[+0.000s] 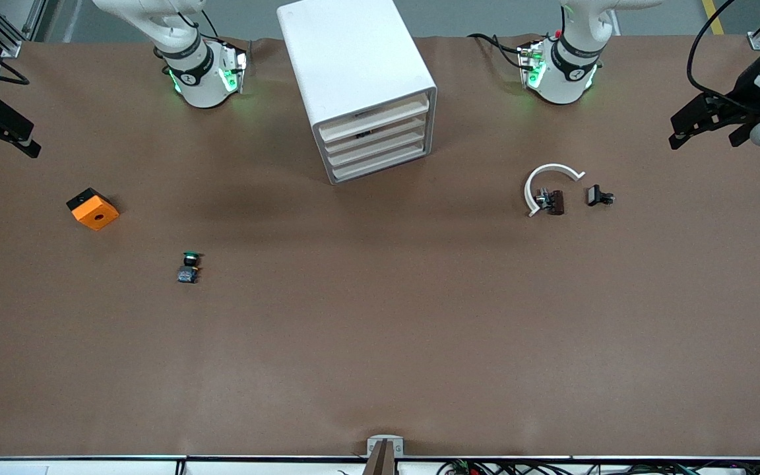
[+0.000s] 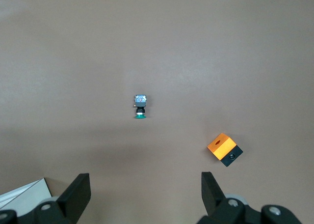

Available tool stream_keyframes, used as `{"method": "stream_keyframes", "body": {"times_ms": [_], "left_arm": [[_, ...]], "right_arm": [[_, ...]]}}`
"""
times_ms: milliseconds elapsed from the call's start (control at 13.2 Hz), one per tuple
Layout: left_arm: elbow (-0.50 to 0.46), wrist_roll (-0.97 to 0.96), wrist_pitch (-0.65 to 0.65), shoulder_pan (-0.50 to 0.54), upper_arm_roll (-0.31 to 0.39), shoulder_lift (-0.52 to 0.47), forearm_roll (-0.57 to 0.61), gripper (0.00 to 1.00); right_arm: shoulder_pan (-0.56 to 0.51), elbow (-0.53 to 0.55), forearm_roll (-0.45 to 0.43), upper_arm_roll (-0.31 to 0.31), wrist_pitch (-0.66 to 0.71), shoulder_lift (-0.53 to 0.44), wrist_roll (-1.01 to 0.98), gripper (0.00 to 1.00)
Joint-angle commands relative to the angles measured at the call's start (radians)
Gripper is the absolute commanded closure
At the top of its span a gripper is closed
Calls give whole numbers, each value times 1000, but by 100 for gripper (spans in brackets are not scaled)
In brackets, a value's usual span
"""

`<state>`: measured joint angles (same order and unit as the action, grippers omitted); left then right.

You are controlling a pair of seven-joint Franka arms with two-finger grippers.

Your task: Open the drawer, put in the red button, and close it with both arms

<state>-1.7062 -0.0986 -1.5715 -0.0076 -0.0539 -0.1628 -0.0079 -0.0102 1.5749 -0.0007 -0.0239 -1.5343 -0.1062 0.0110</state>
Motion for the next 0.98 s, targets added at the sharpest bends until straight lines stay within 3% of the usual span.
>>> {"method": "stream_keyframes", "body": {"times_ms": [0,906], "left_arm": [[54,7,24,11,3,22,16,0],[86,5,73,18,6,45,16,0]], "right_arm": [[-5,-18,-5,6,5,8,3,0],[-5,-18,-10,6,3,8,0,0]]}}
